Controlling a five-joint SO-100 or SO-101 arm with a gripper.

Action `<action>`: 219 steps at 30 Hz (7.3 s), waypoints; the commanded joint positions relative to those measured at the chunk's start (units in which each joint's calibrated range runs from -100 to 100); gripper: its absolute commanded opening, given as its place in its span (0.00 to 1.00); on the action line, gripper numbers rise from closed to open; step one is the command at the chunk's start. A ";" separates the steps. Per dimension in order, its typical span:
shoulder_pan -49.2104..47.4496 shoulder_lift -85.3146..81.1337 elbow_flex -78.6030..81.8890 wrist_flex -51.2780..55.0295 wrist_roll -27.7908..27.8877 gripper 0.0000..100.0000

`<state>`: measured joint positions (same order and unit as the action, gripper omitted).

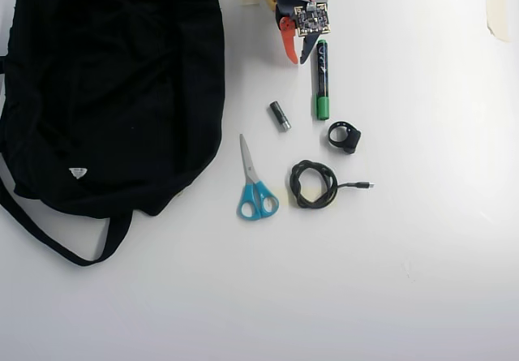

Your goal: Put the green marker into the black bag

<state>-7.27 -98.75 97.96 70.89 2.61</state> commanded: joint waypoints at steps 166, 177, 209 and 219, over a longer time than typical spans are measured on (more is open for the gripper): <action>-18.46 74.11 -74.69 16.62 -14.31 0.13; -20.33 74.19 -64.17 7.58 -17.14 0.24; -19.43 75.44 -49.80 -5.94 -20.49 0.32; -18.83 75.52 -45.66 -10.85 -20.49 0.32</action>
<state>-26.38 -22.96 52.04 60.84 -17.70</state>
